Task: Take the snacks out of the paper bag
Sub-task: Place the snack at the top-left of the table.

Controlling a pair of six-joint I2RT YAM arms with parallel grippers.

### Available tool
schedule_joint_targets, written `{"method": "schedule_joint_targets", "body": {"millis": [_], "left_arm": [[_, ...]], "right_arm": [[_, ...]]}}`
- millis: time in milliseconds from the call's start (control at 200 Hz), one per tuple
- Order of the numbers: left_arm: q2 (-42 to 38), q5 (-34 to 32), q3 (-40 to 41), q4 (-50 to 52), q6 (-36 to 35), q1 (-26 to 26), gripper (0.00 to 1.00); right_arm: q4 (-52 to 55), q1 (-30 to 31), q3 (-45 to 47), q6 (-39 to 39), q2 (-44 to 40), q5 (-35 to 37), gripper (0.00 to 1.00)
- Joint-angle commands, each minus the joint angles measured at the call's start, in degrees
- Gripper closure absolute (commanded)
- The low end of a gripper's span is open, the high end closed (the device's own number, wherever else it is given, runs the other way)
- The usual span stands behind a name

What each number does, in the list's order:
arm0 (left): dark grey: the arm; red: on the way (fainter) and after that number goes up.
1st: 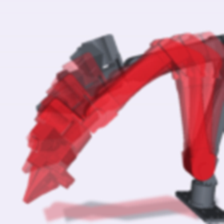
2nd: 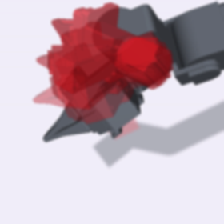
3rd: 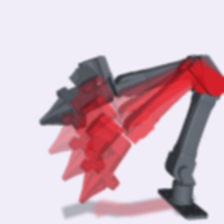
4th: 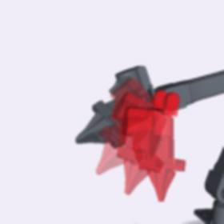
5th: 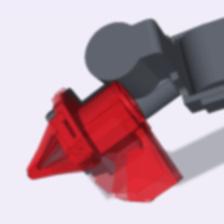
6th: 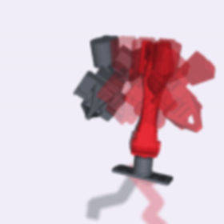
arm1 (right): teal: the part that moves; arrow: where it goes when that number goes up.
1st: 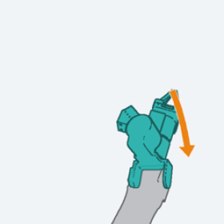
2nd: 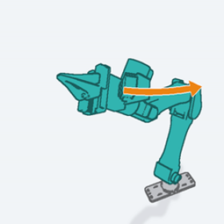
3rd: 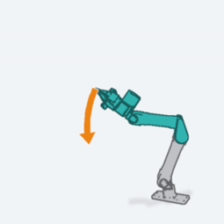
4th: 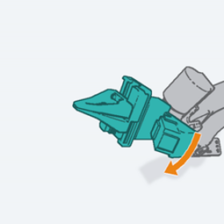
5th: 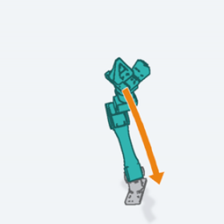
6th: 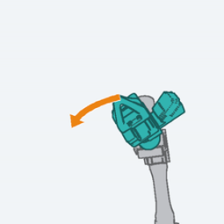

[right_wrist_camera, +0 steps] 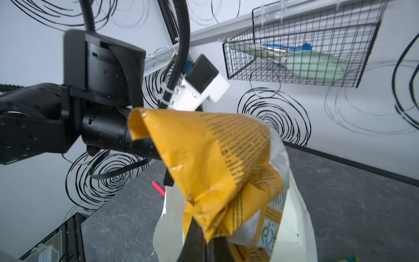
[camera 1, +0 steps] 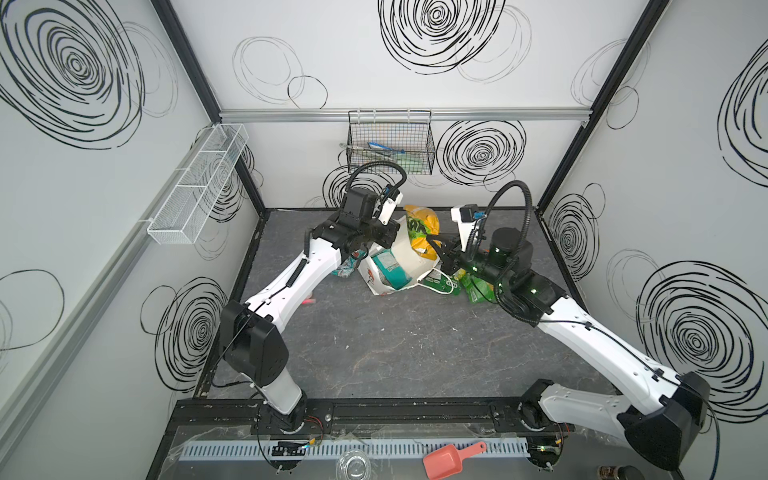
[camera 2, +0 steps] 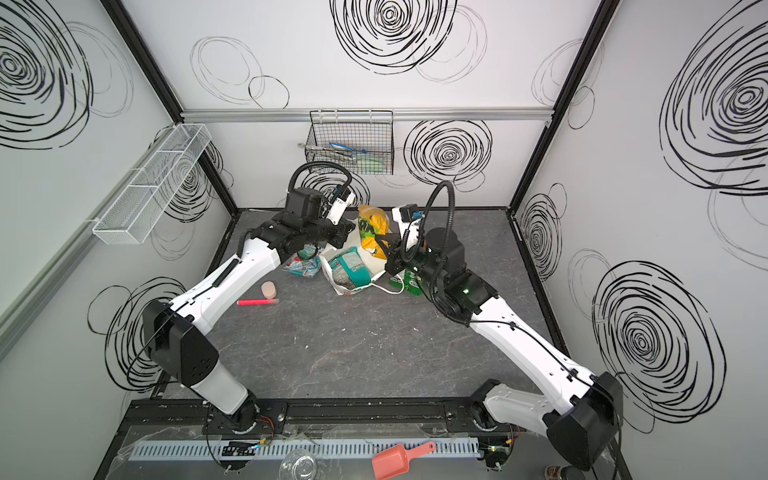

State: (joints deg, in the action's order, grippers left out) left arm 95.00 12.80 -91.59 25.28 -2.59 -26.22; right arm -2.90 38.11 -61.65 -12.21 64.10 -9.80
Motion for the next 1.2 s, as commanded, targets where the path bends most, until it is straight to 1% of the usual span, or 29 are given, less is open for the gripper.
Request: {"method": "schedule_joint_targets", "body": {"millis": [0, 245, 405, 560, 695, 991, 1196], "left_arm": [[-0.1, 0.2, -2.8, -0.7, -1.5, 0.6, 1.0], [-1.0, -0.5, -3.0, -0.6, -2.3, 0.9, 1.0], [-1.7, -1.5, -3.1, -0.3, -3.3, 0.9, 1.0], [-1.8, -3.9, -3.0, -0.3, -4.7, 0.9, 1.0], [-1.6, -4.2, -3.9, -0.1, -5.2, 1.0, 1.0], [-1.2, -4.5, -4.8, 0.3, -5.5, 1.0, 1.0], [-1.3, -4.8, -4.6, 0.4, -5.9, 0.9, 1.0]], "right_arm": [[0.1, -0.5, -3.2, -0.1, -3.7, 2.3, 1.0], [5.5, -1.1, -3.8, 0.6, -10.7, 7.8, 1.0], [9.8, -1.4, -0.7, 0.3, -16.0, 13.6, 1.0], [12.9, -2.0, 4.6, -1.0, -19.8, 17.0, 1.0], [14.8, -2.5, 9.8, -2.6, -21.9, 18.6, 1.0], [16.2, -3.6, 24.1, -7.1, -24.6, 18.7, 1.0], [12.9, -3.8, 33.0, -8.1, -24.1, 18.9, 1.0]]}}
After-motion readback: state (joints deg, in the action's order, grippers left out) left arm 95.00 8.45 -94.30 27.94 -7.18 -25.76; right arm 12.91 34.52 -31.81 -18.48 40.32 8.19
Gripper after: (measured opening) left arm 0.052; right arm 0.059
